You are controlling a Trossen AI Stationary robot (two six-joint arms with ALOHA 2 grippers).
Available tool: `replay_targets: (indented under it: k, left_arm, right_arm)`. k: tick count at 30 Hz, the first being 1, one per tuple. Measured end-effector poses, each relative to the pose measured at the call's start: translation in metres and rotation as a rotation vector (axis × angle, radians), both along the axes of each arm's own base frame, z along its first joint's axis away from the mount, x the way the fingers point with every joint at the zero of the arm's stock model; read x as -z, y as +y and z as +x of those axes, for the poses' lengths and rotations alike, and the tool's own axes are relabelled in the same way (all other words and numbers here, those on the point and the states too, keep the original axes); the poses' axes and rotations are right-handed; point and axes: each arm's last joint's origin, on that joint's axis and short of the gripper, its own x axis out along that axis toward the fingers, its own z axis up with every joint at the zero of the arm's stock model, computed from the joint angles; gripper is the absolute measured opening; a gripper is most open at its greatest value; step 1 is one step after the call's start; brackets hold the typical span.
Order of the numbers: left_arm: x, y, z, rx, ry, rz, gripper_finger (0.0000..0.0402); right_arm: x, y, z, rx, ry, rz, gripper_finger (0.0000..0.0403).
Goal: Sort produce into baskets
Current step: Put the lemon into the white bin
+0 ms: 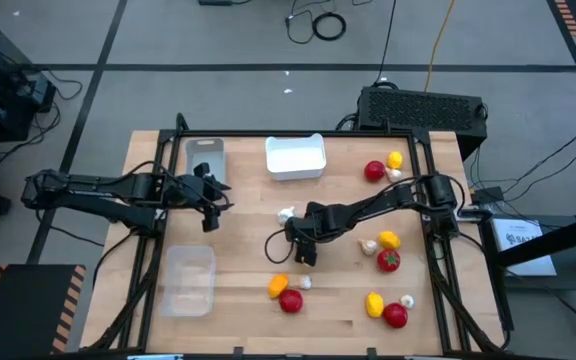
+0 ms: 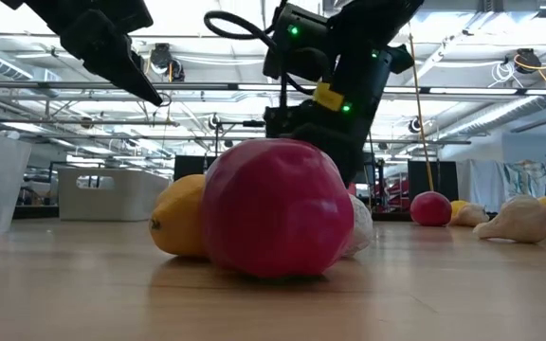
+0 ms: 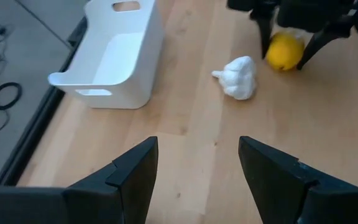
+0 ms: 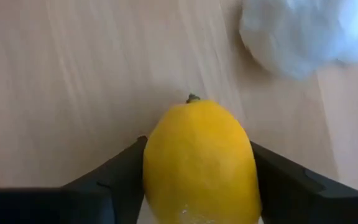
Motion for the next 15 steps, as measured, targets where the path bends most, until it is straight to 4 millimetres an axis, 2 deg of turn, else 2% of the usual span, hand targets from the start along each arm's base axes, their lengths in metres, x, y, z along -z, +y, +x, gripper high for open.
replay_targets:
  k: [5,9,12,15]
  left_arm:
    - [0.001,0.001,-0.002,-0.041,0.023,0.036,0.0232]
    - [0.001,0.003,-0.007,-0.084,0.042,0.075,0.0232]
    - [-0.004,0.005,-0.013,-0.131,0.014,0.114,0.0232]
    - [-0.01,0.007,-0.022,-0.213,-0.037,0.177,0.0232]
  right_arm:
    - [-0.022,-0.01,-0.005,-0.019,-0.034,0.004,0.0193]
    - [-0.049,-0.028,-0.008,-0.067,-0.11,-0.034,0.0188]
    - [-0.075,-0.052,-0.011,-0.055,-0.213,-0.107,0.0201]
    - [-0.096,-0.088,-0.01,0.059,-0.334,-0.233,0.0208]
